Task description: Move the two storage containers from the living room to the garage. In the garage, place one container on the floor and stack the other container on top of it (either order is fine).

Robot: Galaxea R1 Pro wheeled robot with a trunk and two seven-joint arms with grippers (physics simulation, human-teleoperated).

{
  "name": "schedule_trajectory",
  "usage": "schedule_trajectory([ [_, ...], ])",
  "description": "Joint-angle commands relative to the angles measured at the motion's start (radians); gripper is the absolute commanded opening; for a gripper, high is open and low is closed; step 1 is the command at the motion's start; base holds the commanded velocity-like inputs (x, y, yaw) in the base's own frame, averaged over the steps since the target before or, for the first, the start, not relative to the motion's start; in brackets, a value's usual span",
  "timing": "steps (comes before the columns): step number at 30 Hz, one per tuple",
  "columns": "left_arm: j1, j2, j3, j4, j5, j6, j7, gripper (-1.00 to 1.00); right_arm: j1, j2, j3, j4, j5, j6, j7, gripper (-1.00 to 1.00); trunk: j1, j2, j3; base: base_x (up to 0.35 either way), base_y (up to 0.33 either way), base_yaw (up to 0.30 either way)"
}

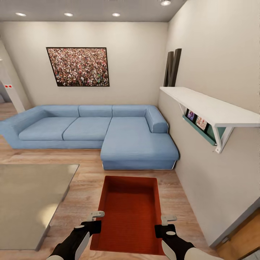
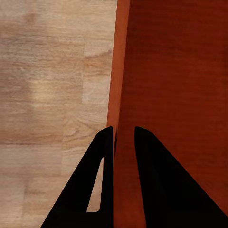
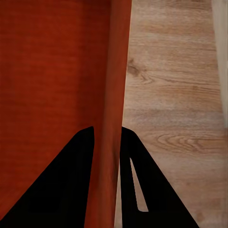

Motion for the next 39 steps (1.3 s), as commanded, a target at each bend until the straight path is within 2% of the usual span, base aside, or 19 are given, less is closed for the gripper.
schedule_trajectory([
  [1, 0.0, 0.001, -0.01, -0.005, -0.007, 0.007, 0.011, -1.0, -0.001, 0.0, 0.012, 0.027, -0.024, -0.006, -0.006, -1.0, -0.004, 0.006, 0.003, 0.0, 0.0, 0.0],
  [22, 0.0, 0.001, -0.011, -0.005, -0.007, 0.007, 0.011, -1.0, -0.001, 0.0, 0.012, 0.027, -0.024, -0.006, -0.005, -1.0, -0.084, 0.153, 0.1, 0.0, 0.0, 0.0],
  [39, 0.0, 0.001, -0.009, -0.013, -0.007, 0.002, 0.011, -1.0, -0.001, -0.002, 0.012, 0.027, -0.024, -0.006, -0.005, -1.0, -0.084, 0.153, 0.102, 0.0, 0.0, 0.0],
])
